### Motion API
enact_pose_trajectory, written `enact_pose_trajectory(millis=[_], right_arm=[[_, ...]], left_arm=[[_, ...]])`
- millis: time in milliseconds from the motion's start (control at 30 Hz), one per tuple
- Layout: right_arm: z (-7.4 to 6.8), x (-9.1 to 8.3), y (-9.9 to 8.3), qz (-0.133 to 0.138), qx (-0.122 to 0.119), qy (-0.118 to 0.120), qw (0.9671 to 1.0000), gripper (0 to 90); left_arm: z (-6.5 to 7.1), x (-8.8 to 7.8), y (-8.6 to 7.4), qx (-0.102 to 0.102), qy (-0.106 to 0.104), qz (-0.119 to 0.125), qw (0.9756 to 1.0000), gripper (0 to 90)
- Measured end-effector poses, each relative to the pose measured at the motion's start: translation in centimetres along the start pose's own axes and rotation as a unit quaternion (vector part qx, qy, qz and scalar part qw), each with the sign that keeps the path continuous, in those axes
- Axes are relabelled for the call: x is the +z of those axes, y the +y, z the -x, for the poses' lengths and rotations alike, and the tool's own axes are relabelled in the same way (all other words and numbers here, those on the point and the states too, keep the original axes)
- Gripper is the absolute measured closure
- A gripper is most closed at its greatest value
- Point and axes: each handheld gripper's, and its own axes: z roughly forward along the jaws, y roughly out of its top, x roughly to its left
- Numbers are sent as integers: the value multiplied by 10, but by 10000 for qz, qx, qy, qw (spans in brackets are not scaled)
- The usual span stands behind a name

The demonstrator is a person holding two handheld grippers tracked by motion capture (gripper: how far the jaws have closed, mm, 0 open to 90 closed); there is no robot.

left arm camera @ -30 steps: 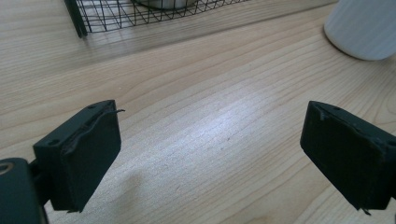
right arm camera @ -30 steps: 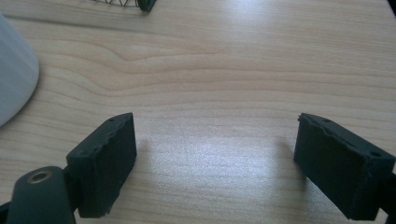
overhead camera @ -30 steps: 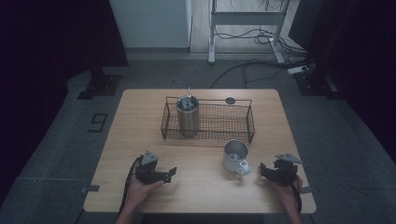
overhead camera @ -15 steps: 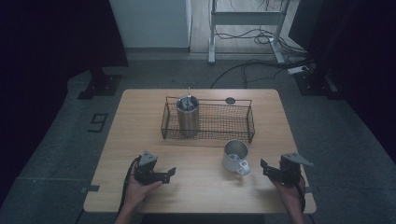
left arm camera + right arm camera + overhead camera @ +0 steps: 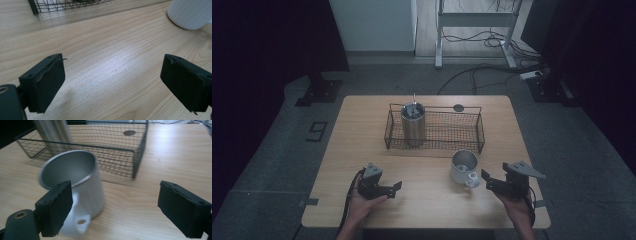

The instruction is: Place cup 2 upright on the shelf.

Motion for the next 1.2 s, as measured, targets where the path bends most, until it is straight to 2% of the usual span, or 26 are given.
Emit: enact_pose_trajectory(millis=[300, 633, 1200], right_arm=[[-14, 11, 3, -134, -154, 190, 9996, 101], [-31, 37, 13, -381, -378, 393, 9978, 32], [-44, 66, 17, -704, -629, 373, 9948, 0]], left_arm=[[-2, -4, -1, -97, -74, 35, 9999, 60], [0, -5, 0, -101, -139, 33, 9998, 61], [1, -6, -1, -104, -153, 20, 9998, 61]])
